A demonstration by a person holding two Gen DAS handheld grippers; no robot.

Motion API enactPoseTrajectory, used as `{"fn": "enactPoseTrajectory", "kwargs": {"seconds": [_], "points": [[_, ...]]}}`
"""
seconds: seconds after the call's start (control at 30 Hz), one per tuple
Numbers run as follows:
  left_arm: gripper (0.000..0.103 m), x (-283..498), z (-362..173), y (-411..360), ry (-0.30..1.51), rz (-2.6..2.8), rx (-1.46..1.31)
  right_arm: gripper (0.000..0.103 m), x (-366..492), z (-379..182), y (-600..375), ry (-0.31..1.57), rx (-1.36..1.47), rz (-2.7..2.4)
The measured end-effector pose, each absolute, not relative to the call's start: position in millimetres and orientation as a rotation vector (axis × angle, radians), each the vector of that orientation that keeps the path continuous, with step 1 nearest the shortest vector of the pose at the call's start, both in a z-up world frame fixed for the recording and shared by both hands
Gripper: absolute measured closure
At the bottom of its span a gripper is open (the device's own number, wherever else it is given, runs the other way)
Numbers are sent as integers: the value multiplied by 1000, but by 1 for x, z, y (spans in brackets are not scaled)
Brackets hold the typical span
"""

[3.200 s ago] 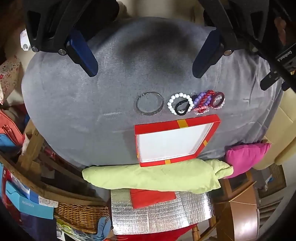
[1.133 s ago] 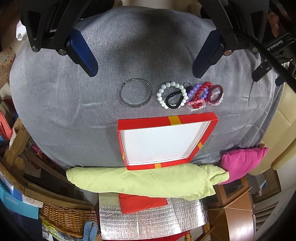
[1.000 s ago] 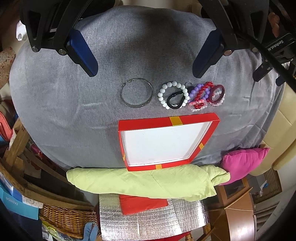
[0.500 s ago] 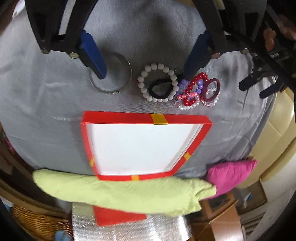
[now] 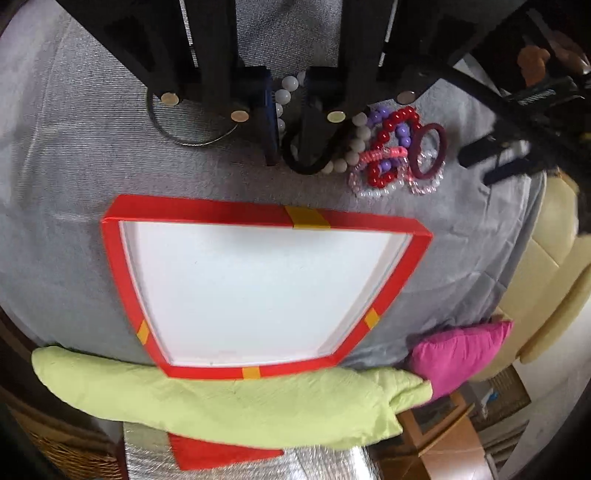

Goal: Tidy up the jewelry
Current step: 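Grasp the dark red bangle with the left tool while the right grasps the silver bangle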

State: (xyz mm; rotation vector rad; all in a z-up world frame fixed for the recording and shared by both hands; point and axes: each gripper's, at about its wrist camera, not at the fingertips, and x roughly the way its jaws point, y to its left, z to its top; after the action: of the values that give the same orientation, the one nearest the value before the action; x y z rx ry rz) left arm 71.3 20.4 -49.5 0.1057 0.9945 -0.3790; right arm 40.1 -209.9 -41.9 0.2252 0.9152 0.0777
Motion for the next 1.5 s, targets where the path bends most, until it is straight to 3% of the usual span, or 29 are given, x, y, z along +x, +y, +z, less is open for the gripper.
{"fn": "enactPoseTrajectory", "kwargs": {"seconds": [0.23, 0.47, 0.57, 0.63, 0.7, 0.73, 0.77, 1.1, 1.13, 1.2, 1.27, 1.37, 1.4, 1.43, 1.5], "points": [[41, 76, -55, -1, 1024, -432, 131, 95, 37, -33, -228, 885, 325, 86], [74, 78, -61, -16, 1029, -459, 171, 95, 26, -29, -265, 850, 435, 41], [75, 79, -63, -20, 1026, -461, 177, 94, 22, -32, -281, 881, 461, -7], [75, 78, -64, -21, 1025, -457, 178, 83, 20, -37, -287, 920, 457, -43], [75, 78, -64, -20, 1027, -453, 170, 34, 17, -39, -288, 944, 422, -69], [75, 76, -64, -18, 1029, -454, 169, 27, 14, -38, -287, 931, 406, -70], [75, 75, -64, -17, 1030, -456, 168, 25, 11, -35, -284, 909, 384, -62], [74, 67, -64, -7, 1020, -478, 169, 25, 14, -53, -254, 1009, 203, -18], [77, 67, -64, -5, 1021, -479, 162, 26, 14, -54, -249, 1005, 167, -26], [86, 66, -64, -3, 1022, -480, 158, 39, 12, -57, -241, 991, 104, -29], [93, 65, -65, -2, 1022, -482, 155, 41, 10, -56, -237, 976, 76, -28], [96, 64, -64, 0, 1019, -487, 146, 42, 7, -54, -240, 963, 82, -39], [96, 64, -63, 1, 1016, -489, 145, 87, 7, -53, -241, 951, 79, -53], [97, 63, -62, 2, 1011, -493, 141, 97, 8, -52, -245, 957, 83, -54], [97, 62, -58, 5, 994, -497, 130, 93, 9, -51, -257, 957, 158, -54]]}}
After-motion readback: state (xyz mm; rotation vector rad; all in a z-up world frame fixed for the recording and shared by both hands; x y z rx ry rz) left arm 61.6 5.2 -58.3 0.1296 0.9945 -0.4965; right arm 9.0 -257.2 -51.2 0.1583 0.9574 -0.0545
